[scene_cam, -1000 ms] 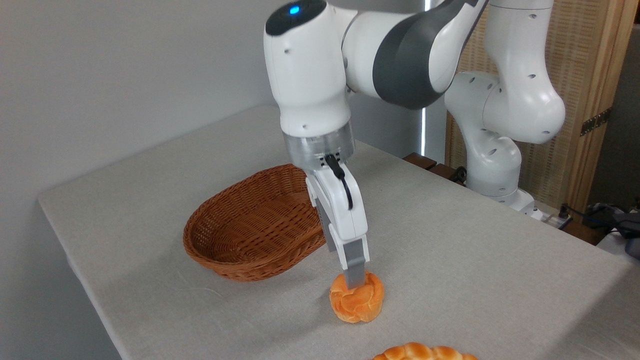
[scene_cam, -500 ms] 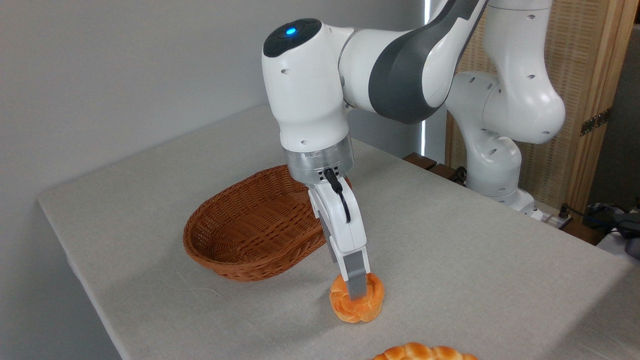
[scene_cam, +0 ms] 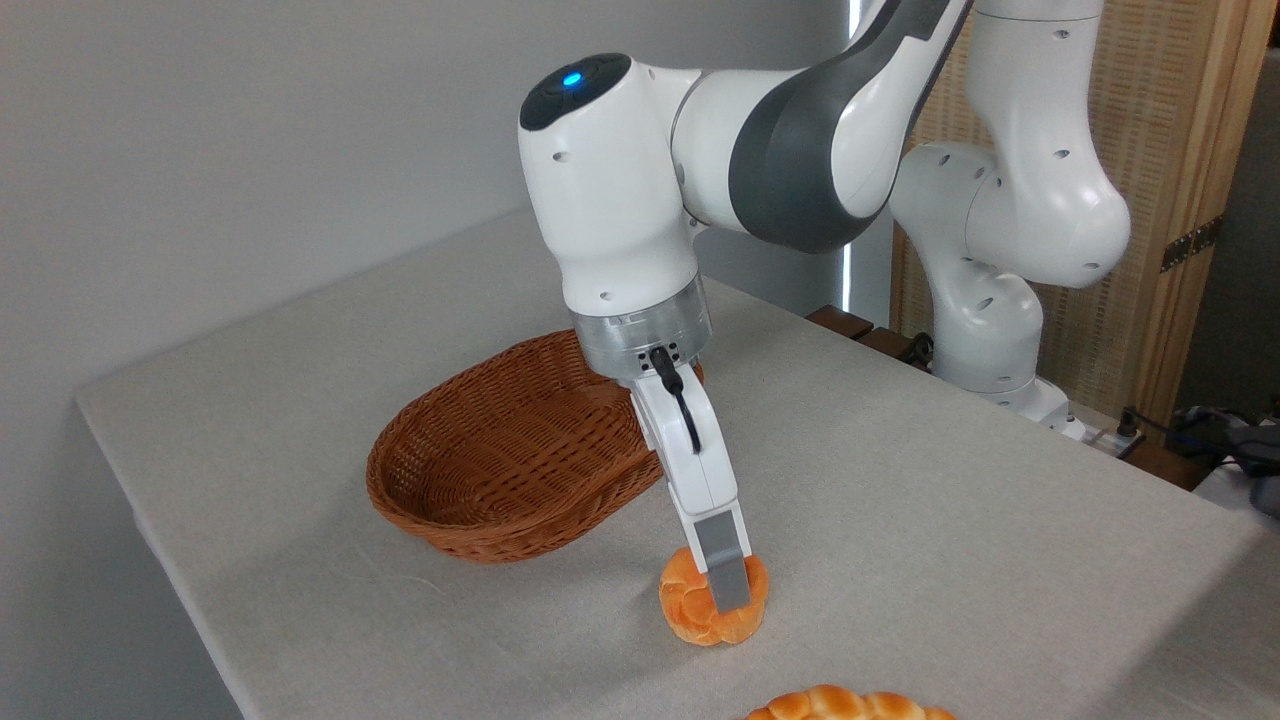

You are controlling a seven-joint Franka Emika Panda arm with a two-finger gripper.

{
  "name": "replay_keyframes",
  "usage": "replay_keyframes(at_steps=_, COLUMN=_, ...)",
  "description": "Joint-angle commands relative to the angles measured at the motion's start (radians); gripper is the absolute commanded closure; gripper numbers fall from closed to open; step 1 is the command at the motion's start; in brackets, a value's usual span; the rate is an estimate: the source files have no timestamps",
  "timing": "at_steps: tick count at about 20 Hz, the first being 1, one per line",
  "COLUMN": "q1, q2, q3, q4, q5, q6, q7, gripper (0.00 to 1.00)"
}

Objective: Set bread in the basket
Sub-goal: 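Close the gripper fingers around the orange bun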

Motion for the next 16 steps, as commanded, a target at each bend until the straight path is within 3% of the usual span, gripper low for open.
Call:
replay_keyframes(at_steps=1, q1=-0.01, q2=0.002, q3=0.004, q4=-0.024, q5=0.015, q6=0.04, q7=0.007, gripper=0.0)
replay_keyframes(at_steps=12, q1=-0.011, q2=0.005, q3=0.004, q4=-0.059, q5=0.017, q6=0.1, q7=0.007, gripper=0.02)
replay_keyframes(at_steps=16, q1=-0.011, q2=0.005, q3=0.004, q4=-0.062, q5=0.017, q6=0.1, q7=0.009, gripper=0.28)
